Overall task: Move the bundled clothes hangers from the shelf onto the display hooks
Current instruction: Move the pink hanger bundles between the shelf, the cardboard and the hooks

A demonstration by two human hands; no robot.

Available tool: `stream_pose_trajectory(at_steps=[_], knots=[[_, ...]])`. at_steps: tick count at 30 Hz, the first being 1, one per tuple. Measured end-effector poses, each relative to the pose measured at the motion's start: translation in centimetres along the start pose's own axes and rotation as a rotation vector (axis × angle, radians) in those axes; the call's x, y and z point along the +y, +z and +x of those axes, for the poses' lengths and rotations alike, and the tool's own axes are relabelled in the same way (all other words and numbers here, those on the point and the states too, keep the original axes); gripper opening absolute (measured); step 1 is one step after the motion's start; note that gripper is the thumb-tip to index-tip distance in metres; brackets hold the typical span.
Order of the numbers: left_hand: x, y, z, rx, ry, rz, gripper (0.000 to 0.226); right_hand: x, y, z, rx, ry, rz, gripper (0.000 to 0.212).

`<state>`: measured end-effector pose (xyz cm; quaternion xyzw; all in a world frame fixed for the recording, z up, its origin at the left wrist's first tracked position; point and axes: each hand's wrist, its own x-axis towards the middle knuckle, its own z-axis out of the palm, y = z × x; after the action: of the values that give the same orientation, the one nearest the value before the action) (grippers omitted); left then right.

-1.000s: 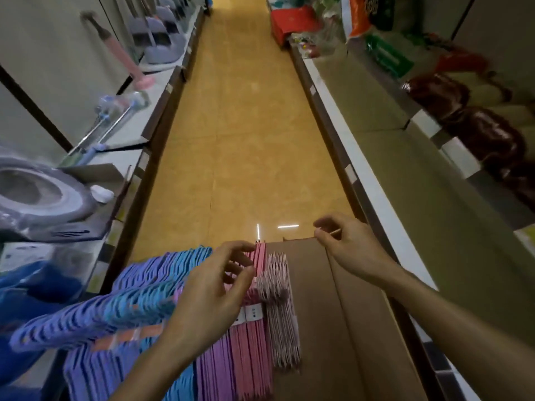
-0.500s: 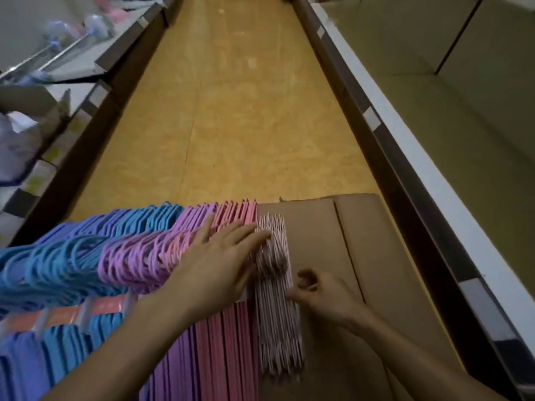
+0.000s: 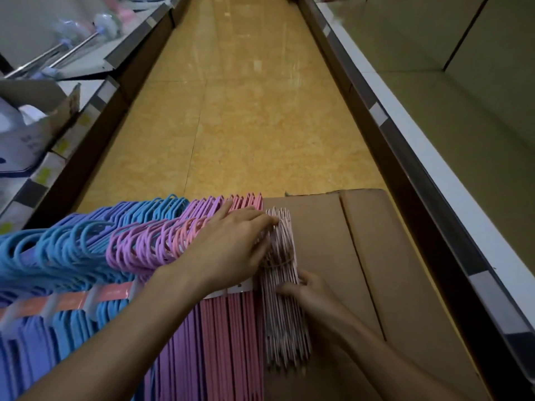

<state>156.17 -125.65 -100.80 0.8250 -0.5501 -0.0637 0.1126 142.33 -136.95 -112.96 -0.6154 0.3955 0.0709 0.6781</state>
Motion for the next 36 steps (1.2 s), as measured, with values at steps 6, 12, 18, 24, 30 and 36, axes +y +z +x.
stream_pose_trajectory(at_steps=[6, 12, 18, 24, 30, 36], knots=[[1.2, 0.8, 0.7, 0.105, 0.005, -0.252, 0.048, -0.9, -1.0, -1.0, 0.154, -0.142, 0.091, 0.039], [2.6, 0.6, 2.4, 0.22, -0.098, -0.478, 0.039, -1.8, -4.8, -3.0, 0.304, -0.24, 0.089, 0.025], [3.3, 1.9, 3.1, 0.235, -0.244, -0.655, 0.034, -3.2, -8.5, -5.0, 0.192, -0.293, 0.155, 0.049], [3.8, 2.7, 3.4, 0.278, -0.579, -0.82, 0.069, -5.4, -9.0, -6.4, -0.029, -0.28, 0.635, 0.049], [4.9, 1.5, 4.1, 0.196, -0.769, -1.714, 0.042, -5.3, -9.0, -5.6, -0.262, -0.241, 0.7, 0.096], [6.0, 0.8, 4.2, 0.363, -0.936, -1.909, 0.013, -6.1, -8.6, -5.9, -0.297, -0.291, 0.599, 0.077]])
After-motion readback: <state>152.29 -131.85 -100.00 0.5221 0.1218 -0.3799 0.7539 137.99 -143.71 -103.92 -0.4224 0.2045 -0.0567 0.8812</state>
